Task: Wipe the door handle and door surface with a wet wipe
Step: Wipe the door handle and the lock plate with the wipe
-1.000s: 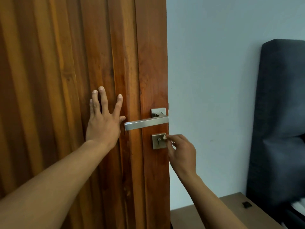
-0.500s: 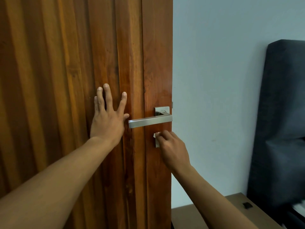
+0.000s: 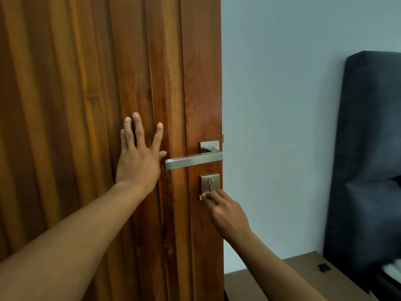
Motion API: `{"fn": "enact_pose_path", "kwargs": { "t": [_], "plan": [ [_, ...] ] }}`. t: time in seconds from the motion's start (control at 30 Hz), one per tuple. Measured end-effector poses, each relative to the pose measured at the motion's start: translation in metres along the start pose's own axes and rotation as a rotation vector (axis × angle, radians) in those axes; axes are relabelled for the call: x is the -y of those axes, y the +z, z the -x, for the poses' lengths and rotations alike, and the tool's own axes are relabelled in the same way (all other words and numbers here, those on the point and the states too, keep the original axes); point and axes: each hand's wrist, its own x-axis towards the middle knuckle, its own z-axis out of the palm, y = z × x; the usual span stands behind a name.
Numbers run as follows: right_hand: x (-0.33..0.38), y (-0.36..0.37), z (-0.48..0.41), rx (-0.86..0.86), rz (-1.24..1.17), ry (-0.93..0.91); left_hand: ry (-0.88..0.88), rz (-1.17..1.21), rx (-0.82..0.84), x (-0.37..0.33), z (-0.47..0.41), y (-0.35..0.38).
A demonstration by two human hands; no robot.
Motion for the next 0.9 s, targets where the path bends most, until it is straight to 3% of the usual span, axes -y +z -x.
{"fn": "enact_pose_path", "kwargs": {
  "t": [0.13, 0.4, 0.77, 0.9],
  "plan": [
    [0.004, 0.002, 0.018, 0.068, -0.073, 0.062, 0.000, 0.004, 0.014, -0.002, 0.000, -0.002],
    [0.003, -0.032, -0.026, -0.126, -0.153, 0.267, -0.004, -0.024, 0.015, -0.002, 0.000, -0.003],
    [-0.015, -0.038, -0.053, 0.045, 0.060, 0.153, -0.012, -0.003, 0.008, -0.001, -0.001, 0.000],
    [-0.032, -0.030, -0.050, 0.093, 0.040, 0.263, -0.010, -0.010, 0.005, -0.001, 0.000, 0.001]
  ]
}}
